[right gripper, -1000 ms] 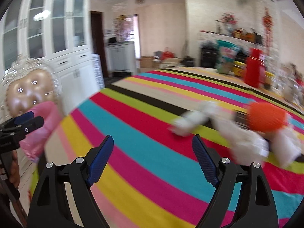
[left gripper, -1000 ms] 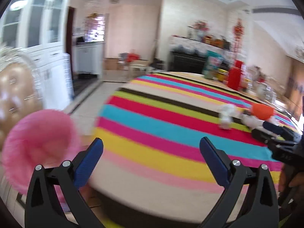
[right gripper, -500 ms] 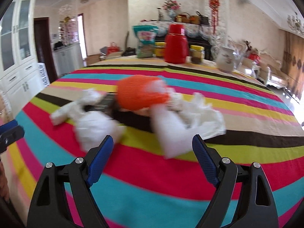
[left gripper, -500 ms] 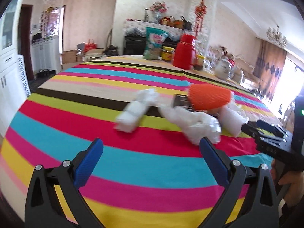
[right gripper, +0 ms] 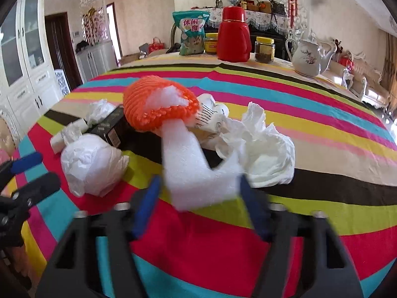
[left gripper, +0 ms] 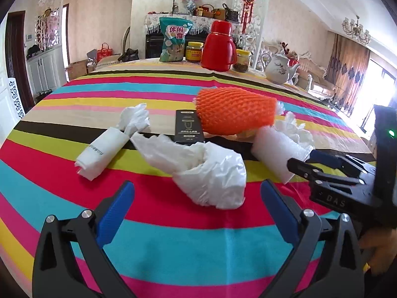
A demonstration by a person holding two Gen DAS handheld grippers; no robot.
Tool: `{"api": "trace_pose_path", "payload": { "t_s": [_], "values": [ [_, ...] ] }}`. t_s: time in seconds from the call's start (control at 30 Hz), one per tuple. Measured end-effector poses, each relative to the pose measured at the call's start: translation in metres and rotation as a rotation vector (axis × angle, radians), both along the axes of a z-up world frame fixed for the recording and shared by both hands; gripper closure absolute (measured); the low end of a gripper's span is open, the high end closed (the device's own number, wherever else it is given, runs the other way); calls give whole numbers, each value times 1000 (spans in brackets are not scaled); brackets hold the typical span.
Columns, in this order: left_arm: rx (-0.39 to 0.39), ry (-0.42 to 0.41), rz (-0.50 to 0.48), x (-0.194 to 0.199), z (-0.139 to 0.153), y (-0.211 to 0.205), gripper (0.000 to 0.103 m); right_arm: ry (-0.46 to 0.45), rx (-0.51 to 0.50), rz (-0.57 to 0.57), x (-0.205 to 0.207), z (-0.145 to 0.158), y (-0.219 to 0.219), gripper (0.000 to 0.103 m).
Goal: Collect trash
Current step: 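Move both tools back over the remaining trash on the table, then grasp the white plastic bag with the left tool while the right tool grasps a white foam strip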
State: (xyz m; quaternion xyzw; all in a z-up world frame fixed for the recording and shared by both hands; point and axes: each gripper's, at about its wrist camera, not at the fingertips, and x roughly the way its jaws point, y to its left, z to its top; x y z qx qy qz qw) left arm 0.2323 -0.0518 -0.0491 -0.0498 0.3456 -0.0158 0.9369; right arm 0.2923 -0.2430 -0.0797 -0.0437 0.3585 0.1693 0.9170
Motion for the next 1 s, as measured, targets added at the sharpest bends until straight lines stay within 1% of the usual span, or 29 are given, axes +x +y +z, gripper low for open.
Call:
{"api": "trace_pose_path", "payload": {
  "t_s": [0.1, 0.13, 0.23, 0.27, 0.3, 0.33, 0.37, 0.4, 0.43, 0.5, 0.6, 0.7, 0.77, 0.9, 0.97, 1.0],
  "values": [
    [13, 21, 23, 11, -5, -6, 5, 4, 3, 12, -3, 0, -2, 73],
    [9, 38, 30, 16, -9, -6, 5, 10, 2, 20, -6, 0, -3, 74],
    [-11, 70, 45, 24, -18, -4, 5, 36, 16, 50, -8, -1, -5, 74],
    [-8, 74, 47, 26, -18, -4, 5, 38, 32, 48, -8, 0, -7, 72],
    [-1, 77, 51, 29, -20, -4, 6, 44, 43, 43, -7, 1, -9, 64],
    [7, 77, 56, 32, -21, -3, 10, 47, 55, 38, -6, 2, -10, 58],
    [-2, 84, 47, 35, -21, -1, 16, 38, 64, 31, -7, 4, -12, 45],
    [-19, 94, 31, 38, -23, 1, 32, 19, 70, 22, -8, 7, -13, 38],
    [-36, 101, 11, 40, -24, 3, 46, 6, 72, 20, -9, 10, -14, 38],
    [-43, 102, -14, 37, -24, 5, 53, -12, 74, 18, -10, 15, -13, 38],
    [-30, 71, -41, 26, -18, 7, 65, -18, 65, 22, -1, 15, -6, 38],
    [-32, 53, -56, 15, -11, 12, 68, -13, 12, 37, 7, 12, 7, 38],
    [-26, 31, -58, 7, -2, 19, 69, -19, -43, 57, 11, 11, 17, 38],
    [-27, 6, -54, -9, 9, 32, 69, -7, -92, 66, 21, 8, 26, 38],
    [-29, 9, -52, -17, 11, 39, 69, -31, -113, 58, 22, 11, 27, 38],
    [-24, 5, -49, -20, 13, 42, 69, -44, -99, 65, 21, 17, 26, 37]
  ]
}}
